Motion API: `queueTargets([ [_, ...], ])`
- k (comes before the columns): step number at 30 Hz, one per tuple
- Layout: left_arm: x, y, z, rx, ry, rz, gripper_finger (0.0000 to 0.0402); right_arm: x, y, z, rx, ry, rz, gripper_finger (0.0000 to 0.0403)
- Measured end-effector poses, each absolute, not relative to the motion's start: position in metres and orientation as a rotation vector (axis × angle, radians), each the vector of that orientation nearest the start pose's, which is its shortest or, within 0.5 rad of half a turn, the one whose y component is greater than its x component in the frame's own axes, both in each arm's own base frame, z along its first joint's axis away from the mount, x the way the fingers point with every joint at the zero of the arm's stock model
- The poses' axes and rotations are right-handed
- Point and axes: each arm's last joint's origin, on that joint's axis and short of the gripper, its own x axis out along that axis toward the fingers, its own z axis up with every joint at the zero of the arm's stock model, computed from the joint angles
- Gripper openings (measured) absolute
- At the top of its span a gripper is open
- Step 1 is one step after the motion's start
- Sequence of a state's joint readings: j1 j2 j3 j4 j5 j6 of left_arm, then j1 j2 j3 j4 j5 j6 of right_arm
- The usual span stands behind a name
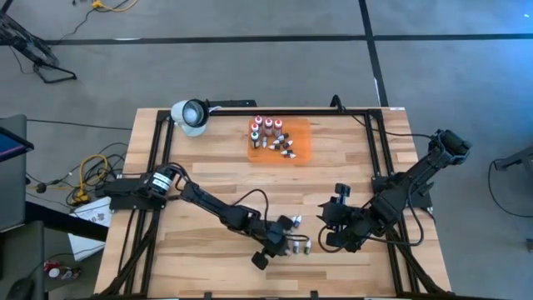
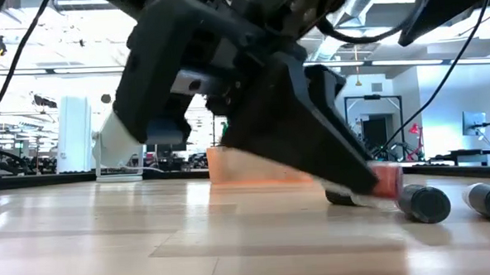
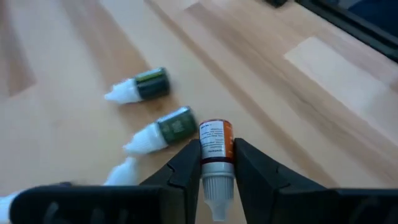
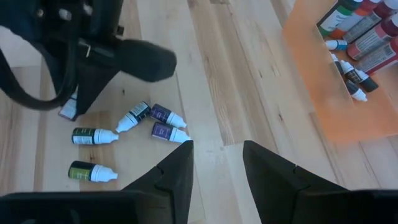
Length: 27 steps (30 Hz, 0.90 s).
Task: Pick & Place food coloring
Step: Put the orange and white small food coloring bottle into the orange bin
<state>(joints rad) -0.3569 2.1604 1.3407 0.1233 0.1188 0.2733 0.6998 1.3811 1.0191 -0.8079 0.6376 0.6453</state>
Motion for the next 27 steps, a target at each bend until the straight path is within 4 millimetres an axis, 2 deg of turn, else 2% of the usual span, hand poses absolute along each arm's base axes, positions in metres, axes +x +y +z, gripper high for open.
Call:
queueTargets([
  [11,0.407,-0.151,0.149,0.441,0.762,-0.379,0.0077,0.207,0.152,0.248,-0.125,0.868,-0.234,0.0131],
  [20,0.393,-0.133,0.184,0.656,0.811,-0.021,0.0077,0.207,0.152,0.248,-0.125,0.868,-0.234,0.0131],
  [24,0.395,-0.119,0.189,0.807,0.820,0.189,0.0078,0.207,0.152,0.248,-0.125,0.868,-0.234,0.0131],
  [27,0.399,-0.104,0.190,0.858,0.837,0.264,0.0078,0.207,0.152,0.248,-0.125,0.868,-0.234,0.0131],
])
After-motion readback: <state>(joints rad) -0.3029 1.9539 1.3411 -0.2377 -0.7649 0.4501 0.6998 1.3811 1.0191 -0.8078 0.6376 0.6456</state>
